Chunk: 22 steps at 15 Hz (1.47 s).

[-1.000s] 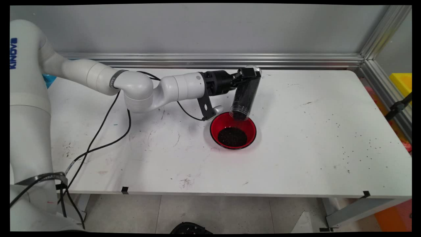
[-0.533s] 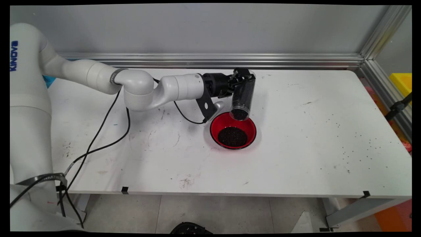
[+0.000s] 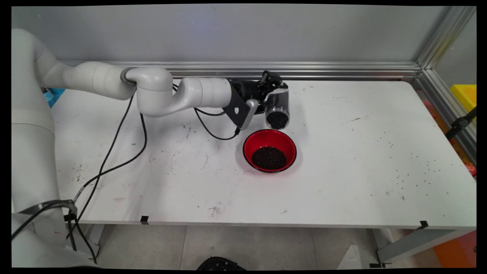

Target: Pour the black seasoning powder in the red bowl

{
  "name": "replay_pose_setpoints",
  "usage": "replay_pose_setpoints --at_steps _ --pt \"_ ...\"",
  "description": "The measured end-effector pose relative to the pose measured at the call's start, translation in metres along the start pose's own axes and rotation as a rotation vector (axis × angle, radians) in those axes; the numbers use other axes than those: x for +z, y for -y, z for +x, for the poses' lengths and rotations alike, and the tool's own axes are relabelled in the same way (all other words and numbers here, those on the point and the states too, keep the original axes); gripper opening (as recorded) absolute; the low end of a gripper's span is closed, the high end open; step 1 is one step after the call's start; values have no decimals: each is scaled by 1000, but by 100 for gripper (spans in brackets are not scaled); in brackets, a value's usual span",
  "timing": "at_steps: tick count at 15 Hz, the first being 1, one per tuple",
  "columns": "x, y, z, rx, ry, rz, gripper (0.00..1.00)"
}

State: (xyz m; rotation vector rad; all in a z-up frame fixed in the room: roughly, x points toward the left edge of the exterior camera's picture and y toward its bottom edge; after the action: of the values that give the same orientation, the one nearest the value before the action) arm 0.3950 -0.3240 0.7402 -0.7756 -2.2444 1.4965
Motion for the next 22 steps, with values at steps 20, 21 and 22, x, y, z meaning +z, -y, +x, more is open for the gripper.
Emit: replay_pose_setpoints --at_steps 20,21,22 --pt "-45 41 -62 -895 -37 -286 0" --pt "-46 40 -66 -936 -32 -301 0" --pt "-47 38 -71 -982 -25 -317 0"
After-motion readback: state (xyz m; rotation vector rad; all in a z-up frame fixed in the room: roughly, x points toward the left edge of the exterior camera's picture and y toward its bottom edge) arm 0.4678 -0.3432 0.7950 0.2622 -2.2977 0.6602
